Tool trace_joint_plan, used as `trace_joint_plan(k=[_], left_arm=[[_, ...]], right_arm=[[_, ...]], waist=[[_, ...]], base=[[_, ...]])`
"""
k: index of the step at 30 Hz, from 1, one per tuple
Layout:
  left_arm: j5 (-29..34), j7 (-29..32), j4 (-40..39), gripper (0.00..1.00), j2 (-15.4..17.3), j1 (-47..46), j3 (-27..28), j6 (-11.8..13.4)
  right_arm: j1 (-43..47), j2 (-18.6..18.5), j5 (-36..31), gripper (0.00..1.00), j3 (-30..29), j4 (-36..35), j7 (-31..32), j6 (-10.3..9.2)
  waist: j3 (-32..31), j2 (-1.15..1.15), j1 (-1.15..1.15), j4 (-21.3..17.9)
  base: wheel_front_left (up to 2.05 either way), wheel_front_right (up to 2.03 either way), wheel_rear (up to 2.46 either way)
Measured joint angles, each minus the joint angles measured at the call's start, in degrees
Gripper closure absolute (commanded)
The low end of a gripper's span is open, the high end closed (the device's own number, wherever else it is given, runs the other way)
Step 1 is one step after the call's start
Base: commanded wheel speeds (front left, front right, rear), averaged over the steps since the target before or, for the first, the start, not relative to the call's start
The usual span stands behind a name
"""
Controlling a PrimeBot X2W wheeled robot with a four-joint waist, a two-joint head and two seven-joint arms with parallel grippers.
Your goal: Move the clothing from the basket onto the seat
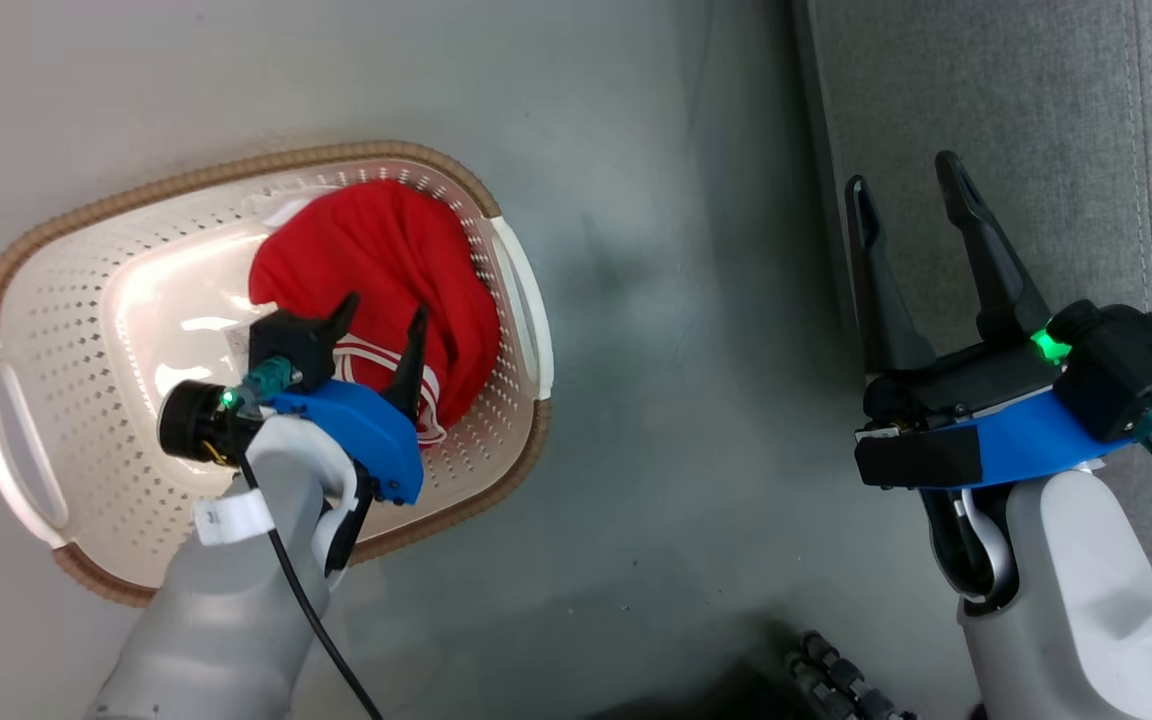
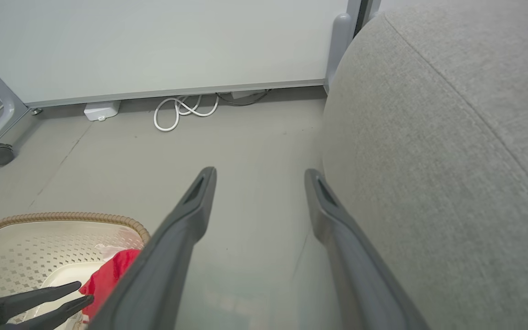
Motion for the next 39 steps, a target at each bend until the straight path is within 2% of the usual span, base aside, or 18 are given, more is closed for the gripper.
trace_joint_plan(k=[7, 11, 18, 26, 29, 33, 34, 35, 36, 39], left_arm=[[-1.85, -0.09, 5.25, 0.0, -0.56, -5.43, 1.64, 0.66], [-2.04, -0.1, 7.46, 0.0, -0.94, -8.81, 2.23, 2.54], [-2.01, 0.63, 12.29, 0.0, 0.52, -13.19, 3.04, 7.16], [-2.97, 1.57, 14.54, 0.0, 0.99, -15.06, 3.39, 6.55], [-2.97, 2.4, 15.3, 0.0, 1.1, -15.34, 3.31, 7.47], [-3.11, 3.12, 15.77, 0.0, 1.11, -15.49, 2.93, 7.36], [-3.1, 3.24, 15.84, 0.54, 1.11, -15.5, 2.71, 6.99], [-3.07, 3.42, 15.92, 0.85, 1.11, -15.56, 2.46, 6.81], [-2.91, 3.47, 15.99, 1.0, 1.12, -15.64, 2.18, 6.5], [-2.87, 4.13, 16.22, 1.0, 1.11, -15.76, 1.78, 5.9]], right_arm=[[-0.15, 0.0, 1.37, 0.0, 1.1, -0.69, -0.67, 0.0], [-0.37, 0.0, 2.13, 0.0, 1.69, -0.67, -1.03, 0.0], [-1.32, 0.0, 3.25, 0.0, 3.03, -0.57, -1.63, 0.0], [-1.45, 0.01, 4.19, 0.0, 3.68, -0.19, -2.02, 0.0], [-1.26, 0.01, 4.48, 0.0, 3.63, -0.19, -2.12, 0.0], [-1.04, 0.01, 4.87, 0.0, 3.64, -0.2, -2.2, 0.0], [-0.91, 0.01, 4.94, 0.0, 3.63, -0.21, -2.2, 0.0], [-0.8, 0.01, 4.99, 0.0, 3.61, -0.21, -2.2, 0.0], [-0.79, 0.01, 5.0, 0.0, 3.63, -0.2, -2.2, 0.0], [-0.8, 0.01, 5.15, 0.0, 3.68, -0.2, -2.2, 0.0]], waist=[[2.54, 0.0, 0.0, -1.18], [4.04, 0.0, -0.01, -1.95], [6.67, 0.0, -0.01, -3.34], [8.71, 0.0, -0.01, -4.22], [9.0, 0.0, -0.01, -4.21], [9.2, 0.0, -0.01, -4.3], [9.23, 0.0, -0.01, -4.32], [9.25, 0.0, -0.01, -4.35], [9.25, 0.0, -0.01, -4.38], [9.19, 0.0, -0.01, -4.48]], base=[[0.0, 0.0, 0.0], [0.0, 0.0, 0.0], [0.0, 0.0, 0.0], [0.0, 0.0, 0.0], [0.0, 0.0, 0.0], [0.0, 0.0, 0.0], [0.0, 0.0, 0.0], [0.0, 0.0, 0.0], [0.0, 0.0, 0.0], [0.0, 0.0, 0.0]])
